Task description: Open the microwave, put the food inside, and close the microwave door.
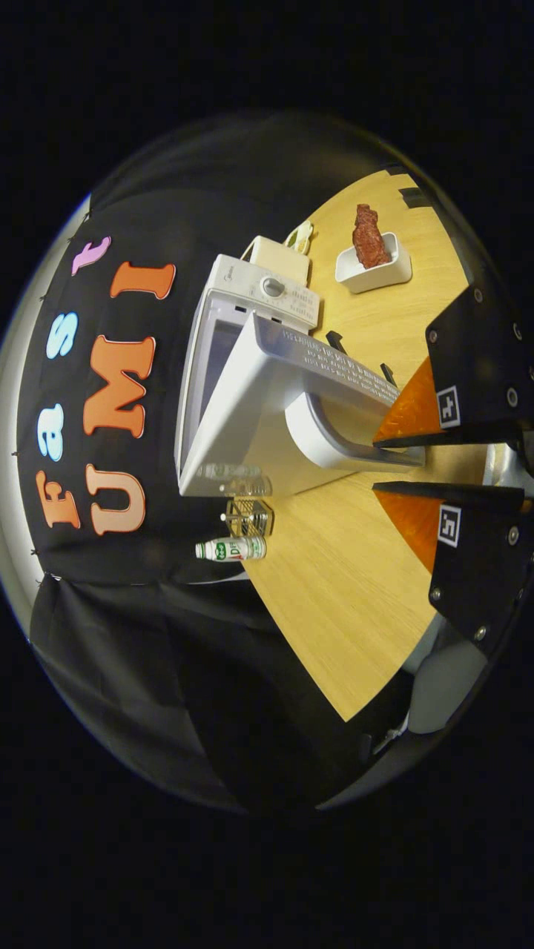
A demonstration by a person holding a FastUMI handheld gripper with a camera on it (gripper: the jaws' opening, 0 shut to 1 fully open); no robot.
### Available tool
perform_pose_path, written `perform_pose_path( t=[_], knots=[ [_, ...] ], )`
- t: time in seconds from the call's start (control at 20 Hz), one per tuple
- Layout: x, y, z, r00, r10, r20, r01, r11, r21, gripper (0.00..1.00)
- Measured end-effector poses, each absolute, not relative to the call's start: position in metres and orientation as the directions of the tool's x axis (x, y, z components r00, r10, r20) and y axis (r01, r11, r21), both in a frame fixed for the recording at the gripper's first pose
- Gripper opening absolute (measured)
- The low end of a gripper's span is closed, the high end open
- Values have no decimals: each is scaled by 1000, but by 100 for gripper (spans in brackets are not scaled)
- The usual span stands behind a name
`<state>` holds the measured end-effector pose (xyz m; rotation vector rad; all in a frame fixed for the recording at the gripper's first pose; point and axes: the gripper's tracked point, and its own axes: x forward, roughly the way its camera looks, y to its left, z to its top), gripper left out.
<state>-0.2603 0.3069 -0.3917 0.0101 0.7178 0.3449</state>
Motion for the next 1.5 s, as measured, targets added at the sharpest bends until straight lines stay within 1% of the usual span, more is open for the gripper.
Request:
perform_pose_path(
  t=[0.1,0.25,0.3,0.4,0.45,0.65,0.8,1.0,1.1,1.25,1.4,1.5],
  knots=[
    [-268,329,-383,677,381,-630,-358,918,171,26],
    [-278,344,-366,657,454,-602,-435,881,189,34],
    [-282,350,-362,636,484,-601,-464,862,204,36],
    [-291,358,-356,577,550,-603,-525,816,242,46],
    [-294,356,-349,559,575,-598,-548,797,254,57],
    [-292,322,-330,531,614,-584,-579,766,279,72],
    [-274,268,-324,556,586,-590,-522,798,301,79],
    [-237,174,-358,598,455,-660,-404,882,243,85],
    [-219,128,-379,595,397,-698,-356,910,214,90],
    [-194,63,-410,553,341,-760,-288,934,210,97],
    [-170,6,-431,532,291,-795,-206,955,212,98],
    [-157,-20,-447,511,271,-816,-183,962,205,98]
  ],
)
